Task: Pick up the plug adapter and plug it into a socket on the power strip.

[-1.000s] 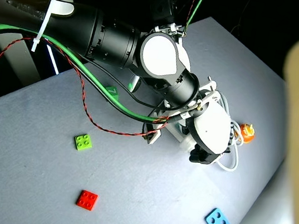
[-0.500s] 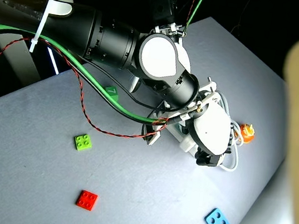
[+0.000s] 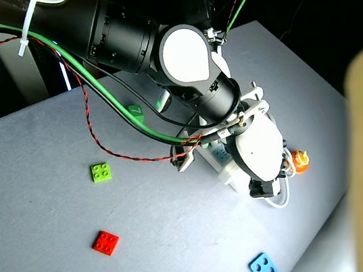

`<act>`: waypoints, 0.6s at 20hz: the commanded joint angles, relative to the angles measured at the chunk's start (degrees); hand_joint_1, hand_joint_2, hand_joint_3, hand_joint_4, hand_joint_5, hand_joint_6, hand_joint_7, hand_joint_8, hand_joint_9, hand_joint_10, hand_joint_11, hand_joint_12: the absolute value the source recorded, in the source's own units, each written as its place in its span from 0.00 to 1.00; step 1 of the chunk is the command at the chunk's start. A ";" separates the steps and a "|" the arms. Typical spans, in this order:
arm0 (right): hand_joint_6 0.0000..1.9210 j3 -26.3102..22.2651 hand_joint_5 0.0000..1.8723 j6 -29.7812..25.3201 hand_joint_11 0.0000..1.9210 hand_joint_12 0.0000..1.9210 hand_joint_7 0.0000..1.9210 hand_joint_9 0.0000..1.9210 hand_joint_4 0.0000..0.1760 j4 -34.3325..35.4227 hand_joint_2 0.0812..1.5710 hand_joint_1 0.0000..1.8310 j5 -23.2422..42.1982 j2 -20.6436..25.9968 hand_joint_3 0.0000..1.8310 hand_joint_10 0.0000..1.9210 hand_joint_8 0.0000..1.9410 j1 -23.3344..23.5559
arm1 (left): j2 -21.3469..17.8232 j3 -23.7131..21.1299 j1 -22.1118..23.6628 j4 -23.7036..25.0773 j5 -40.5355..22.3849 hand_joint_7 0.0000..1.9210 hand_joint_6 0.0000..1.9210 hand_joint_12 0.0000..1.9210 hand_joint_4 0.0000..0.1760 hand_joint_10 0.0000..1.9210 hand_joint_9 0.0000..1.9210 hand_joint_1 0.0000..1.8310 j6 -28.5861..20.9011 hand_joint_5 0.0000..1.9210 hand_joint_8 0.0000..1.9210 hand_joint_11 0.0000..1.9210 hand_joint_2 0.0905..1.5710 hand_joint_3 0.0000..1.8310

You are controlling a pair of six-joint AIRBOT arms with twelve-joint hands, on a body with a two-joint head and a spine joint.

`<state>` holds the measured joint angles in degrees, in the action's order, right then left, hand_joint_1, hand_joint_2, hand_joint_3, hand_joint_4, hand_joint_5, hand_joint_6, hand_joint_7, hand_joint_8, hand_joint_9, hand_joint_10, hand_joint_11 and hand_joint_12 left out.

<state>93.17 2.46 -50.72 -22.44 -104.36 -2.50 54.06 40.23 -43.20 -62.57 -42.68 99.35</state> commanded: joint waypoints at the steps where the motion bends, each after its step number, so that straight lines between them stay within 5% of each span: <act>1: 0.00 -0.47 0.33 0.17 0.10 0.58 0.36 0.35 0.00 -1.78 0.68 0.51 3.35 0.70 0.00 0.00 0.00 1.20 | 0.07 0.32 0.40 0.80 -1.14 0.03 0.00 0.01 0.00 0.00 0.02 0.00 0.01 0.04 0.00 0.01 0.69 0.00; 9: 0.00 -9.74 0.24 0.27 0.01 0.57 0.26 0.26 0.00 -1.80 0.68 0.44 3.27 10.04 0.00 0.00 0.00 3.53 | -2.15 1.46 4.90 0.80 3.53 0.04 0.00 0.02 0.00 0.00 0.04 0.00 1.40 0.05 0.01 0.01 0.69 0.00; 11: 0.00 -16.21 0.26 0.31 0.01 0.53 0.27 0.25 0.00 -1.89 0.63 0.44 3.40 16.65 0.00 0.00 0.00 4.75 | -4.76 1.85 7.68 0.80 6.69 0.15 0.00 0.24 0.00 0.00 0.13 0.00 1.78 0.14 0.00 0.00 0.68 0.00; 12: 0.00 -17.24 0.26 0.38 0.01 0.53 0.27 0.25 0.00 -1.92 0.63 0.44 3.59 17.72 0.00 0.00 0.00 4.86 | -5.23 1.91 8.16 0.80 7.28 0.15 0.00 0.24 0.00 0.00 0.13 0.00 1.78 0.14 0.00 0.00 0.68 0.00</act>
<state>75.42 2.81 -51.11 -22.26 -85.97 1.72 49.01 41.91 -35.16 -63.68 -32.32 101.10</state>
